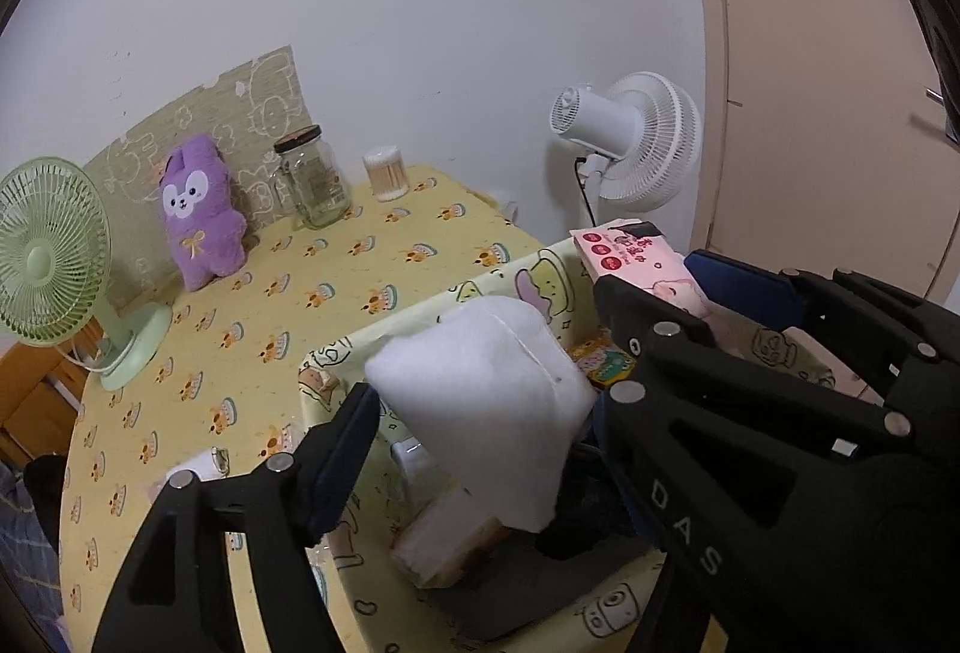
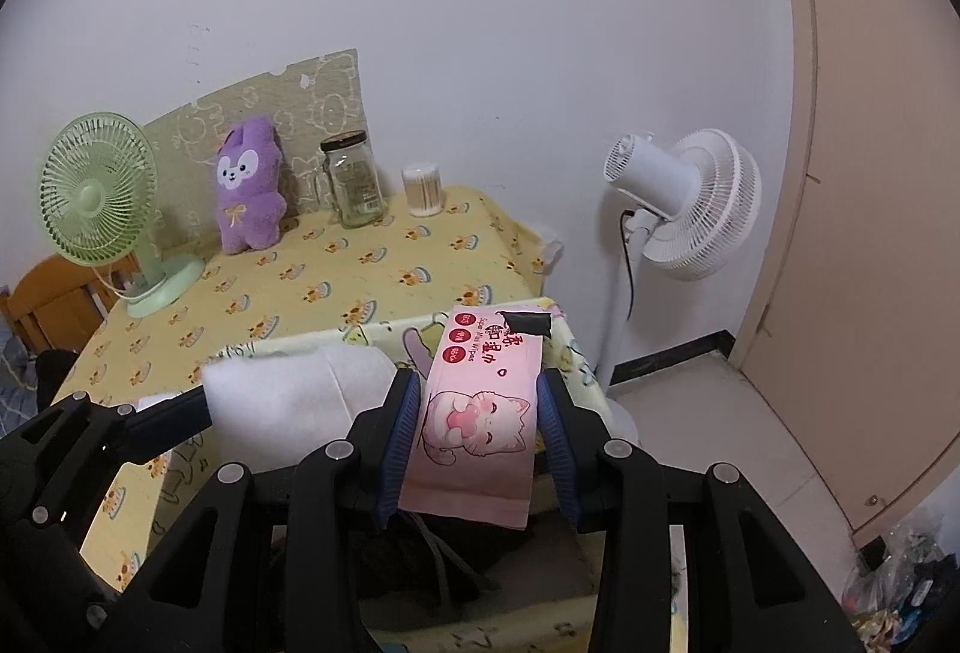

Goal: Organize soft objects
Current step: 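Open the right gripper to drop the pink pack into the box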

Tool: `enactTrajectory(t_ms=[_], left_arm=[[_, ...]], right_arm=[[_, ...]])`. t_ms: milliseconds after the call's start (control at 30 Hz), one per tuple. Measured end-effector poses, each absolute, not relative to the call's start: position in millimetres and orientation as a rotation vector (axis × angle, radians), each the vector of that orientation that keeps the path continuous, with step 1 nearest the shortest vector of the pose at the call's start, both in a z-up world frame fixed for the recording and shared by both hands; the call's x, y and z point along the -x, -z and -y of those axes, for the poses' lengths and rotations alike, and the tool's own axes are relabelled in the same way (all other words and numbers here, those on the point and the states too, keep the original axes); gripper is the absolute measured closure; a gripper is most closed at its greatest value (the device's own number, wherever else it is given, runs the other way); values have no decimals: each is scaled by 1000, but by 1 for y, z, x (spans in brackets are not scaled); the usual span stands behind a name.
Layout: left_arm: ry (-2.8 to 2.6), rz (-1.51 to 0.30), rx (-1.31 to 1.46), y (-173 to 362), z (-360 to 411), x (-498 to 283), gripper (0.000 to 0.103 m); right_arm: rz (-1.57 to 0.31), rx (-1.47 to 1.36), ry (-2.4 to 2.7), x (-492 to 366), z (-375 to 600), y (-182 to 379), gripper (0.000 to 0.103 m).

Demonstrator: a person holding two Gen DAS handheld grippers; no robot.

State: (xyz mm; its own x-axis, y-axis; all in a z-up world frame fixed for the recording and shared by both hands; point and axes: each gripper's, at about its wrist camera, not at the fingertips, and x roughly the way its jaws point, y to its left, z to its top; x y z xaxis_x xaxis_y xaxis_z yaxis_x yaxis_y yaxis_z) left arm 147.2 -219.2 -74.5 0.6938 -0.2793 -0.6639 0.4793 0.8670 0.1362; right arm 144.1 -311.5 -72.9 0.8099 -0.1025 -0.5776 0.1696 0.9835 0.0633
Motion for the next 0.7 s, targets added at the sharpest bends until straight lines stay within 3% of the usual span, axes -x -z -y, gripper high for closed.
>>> enactTrajectory(t_ms=[433, 567, 700], left_arm=[[429, -729, -264, 81, 217, -156, 20], [444, -733, -266, 83, 220, -152, 20], [466, -728, -270, 80, 222, -144, 15]], right_arm=[[-642, -149, 126, -152, 311, 79, 58], [-662, -142, 150, -148, 312, 79, 40], [-677, -139, 166, -140, 314, 78, 33]])
